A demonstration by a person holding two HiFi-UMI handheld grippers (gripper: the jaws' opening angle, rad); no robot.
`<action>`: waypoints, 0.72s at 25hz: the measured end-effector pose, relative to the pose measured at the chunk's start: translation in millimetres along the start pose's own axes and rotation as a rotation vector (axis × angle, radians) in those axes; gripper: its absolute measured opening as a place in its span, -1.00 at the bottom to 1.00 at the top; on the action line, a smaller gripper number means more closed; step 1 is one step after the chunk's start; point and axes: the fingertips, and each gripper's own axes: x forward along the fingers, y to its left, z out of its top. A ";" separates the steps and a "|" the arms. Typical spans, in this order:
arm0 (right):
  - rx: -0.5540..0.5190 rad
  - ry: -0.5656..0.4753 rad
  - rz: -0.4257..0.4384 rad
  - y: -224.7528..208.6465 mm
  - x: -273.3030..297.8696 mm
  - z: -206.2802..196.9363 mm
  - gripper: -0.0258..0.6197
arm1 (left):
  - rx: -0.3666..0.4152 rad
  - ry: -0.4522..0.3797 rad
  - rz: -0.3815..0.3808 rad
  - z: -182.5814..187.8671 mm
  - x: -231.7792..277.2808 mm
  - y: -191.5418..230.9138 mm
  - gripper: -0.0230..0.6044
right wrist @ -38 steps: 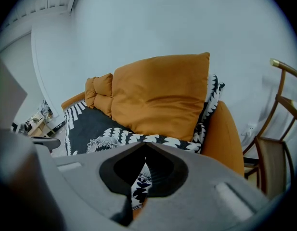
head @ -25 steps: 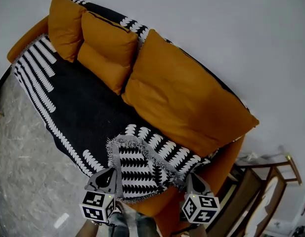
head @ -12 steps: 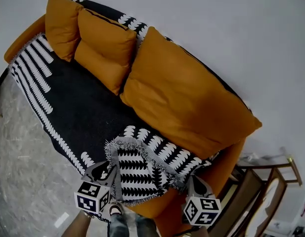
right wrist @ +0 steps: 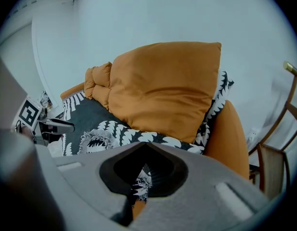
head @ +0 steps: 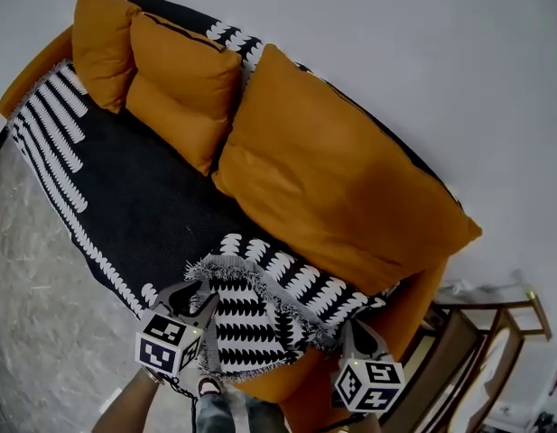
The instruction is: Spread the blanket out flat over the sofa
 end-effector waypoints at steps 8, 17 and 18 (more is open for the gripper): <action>0.011 0.012 0.003 -8.5 9.2 -0.3 -0.91 | 0.069 0.031 -0.036 10.6 40.5 13.2 -0.38; 0.005 0.030 0.023 -6.1 20.2 -6.6 -0.91 | 0.163 0.088 0.006 20.8 80.9 41.2 -0.38; 0.007 0.032 0.024 -5.6 21.6 -7.0 -0.91 | 0.182 0.089 0.013 22.4 85.6 45.1 -0.38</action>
